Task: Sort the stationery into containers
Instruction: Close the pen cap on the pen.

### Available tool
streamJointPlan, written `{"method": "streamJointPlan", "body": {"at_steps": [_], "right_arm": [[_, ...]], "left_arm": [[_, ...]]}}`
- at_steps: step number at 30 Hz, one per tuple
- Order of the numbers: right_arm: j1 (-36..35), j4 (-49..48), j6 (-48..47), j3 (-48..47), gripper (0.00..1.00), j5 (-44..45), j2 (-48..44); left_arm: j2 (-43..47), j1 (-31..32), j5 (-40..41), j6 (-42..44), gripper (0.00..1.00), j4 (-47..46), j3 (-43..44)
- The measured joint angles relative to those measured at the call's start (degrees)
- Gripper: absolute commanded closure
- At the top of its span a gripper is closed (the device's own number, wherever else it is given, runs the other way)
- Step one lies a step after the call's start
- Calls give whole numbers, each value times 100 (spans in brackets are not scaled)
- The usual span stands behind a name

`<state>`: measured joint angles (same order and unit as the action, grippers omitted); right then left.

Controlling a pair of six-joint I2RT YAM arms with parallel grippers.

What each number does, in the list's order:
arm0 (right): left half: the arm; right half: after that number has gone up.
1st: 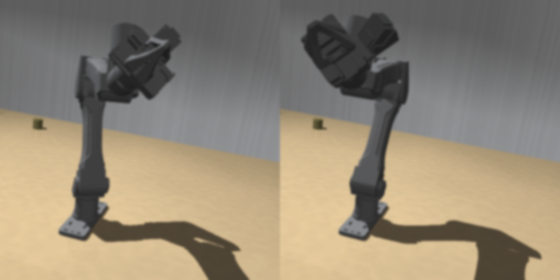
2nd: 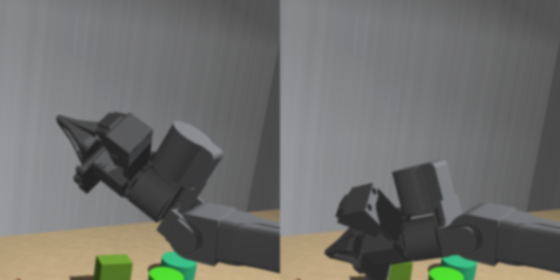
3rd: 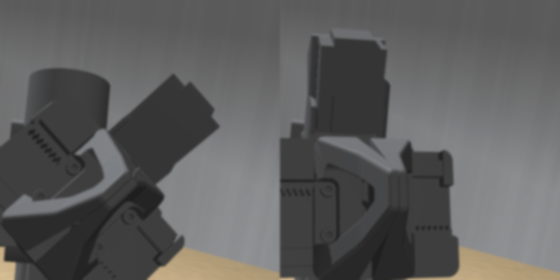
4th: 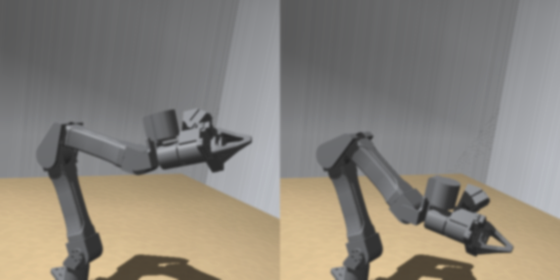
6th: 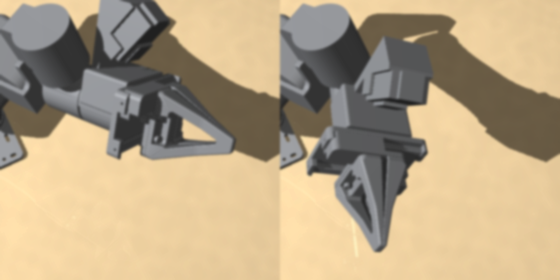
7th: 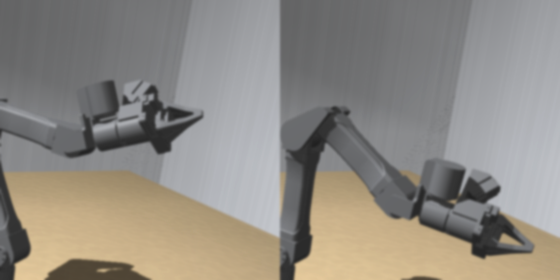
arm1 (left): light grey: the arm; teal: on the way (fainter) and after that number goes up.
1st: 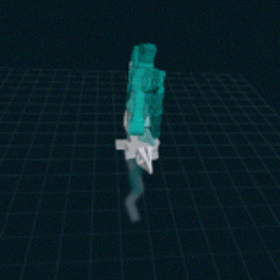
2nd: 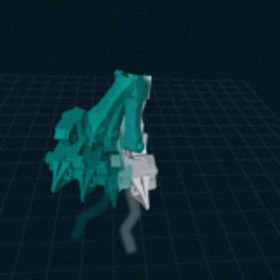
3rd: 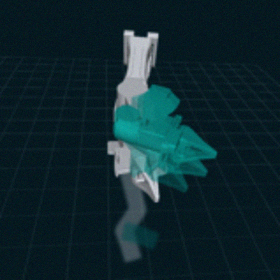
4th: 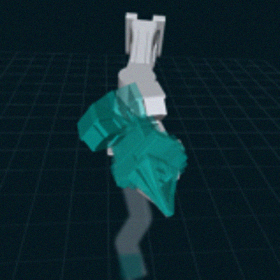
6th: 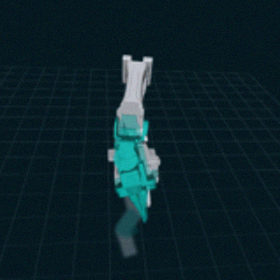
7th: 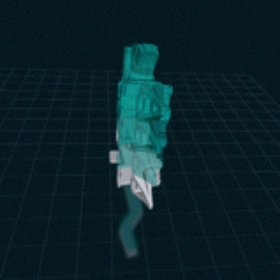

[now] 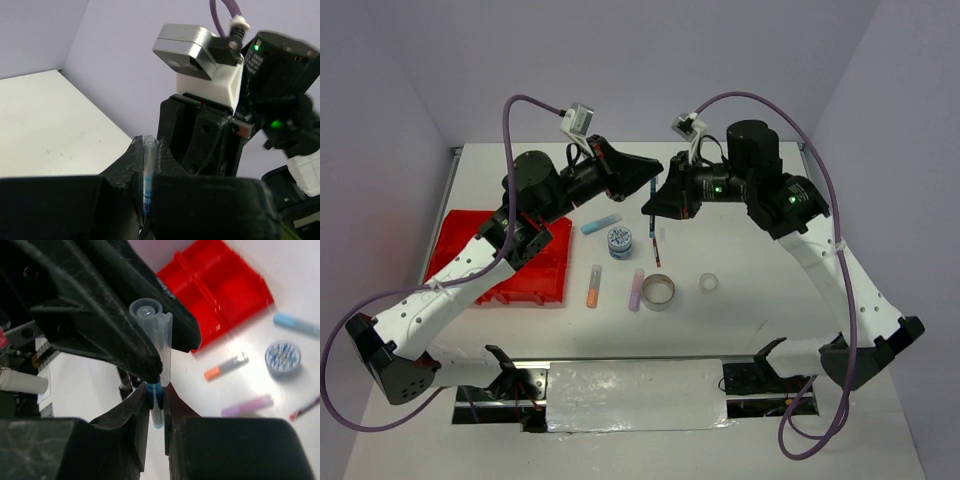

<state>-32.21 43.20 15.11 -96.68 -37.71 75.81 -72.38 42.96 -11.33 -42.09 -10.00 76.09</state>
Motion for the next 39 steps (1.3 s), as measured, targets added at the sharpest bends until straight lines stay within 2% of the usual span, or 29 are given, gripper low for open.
{"method": "streamJointPlan", "body": {"at_steps": [2, 4, 9, 13, 18, 26, 30, 33, 35, 37, 39], "right_arm": [[72, -870, 20, 516, 100, -243, -269], [122, -1340, 2, 761, 100, -393, -470], [149, -1659, -245, 763, 100, -651, -684], [138, -1598, -420, 673, 100, -706, -667], [151, -990, -566, 289, 100, -717, -376], [221, 1193, -815, -678, 100, -638, 144], [227, 1073, -754, -645, 100, -704, 146], [229, -186, -540, -83, 100, -879, -109], [243, -837, -393, 188, 100, -949, -245], [262, -1377, -271, 444, 100, -977, -376], [280, -1869, -190, 715, 100, -925, -531]], "left_arm": [[-146, -87, -275, 39, 100, 354, 431], [-306, -131, -608, 52, 100, 579, 796], [-463, -136, -1176, 175, 100, 916, 1279], [-461, -122, -1246, 361, 100, 1067, 1290], [-413, -52, -1078, 645, 100, 1019, 1071], [-190, 175, -754, 662, 100, 549, 243], [-190, 166, -647, 553, 100, 664, 348], [-264, 15, -640, 564, 99, 1158, 911], [-306, -138, -778, 461, 77, 1405, 1257], [-317, -297, -901, 286, 69, 1497, 1443], [-310, -422, -1113, 105, 65, 1709, 1515]]}}
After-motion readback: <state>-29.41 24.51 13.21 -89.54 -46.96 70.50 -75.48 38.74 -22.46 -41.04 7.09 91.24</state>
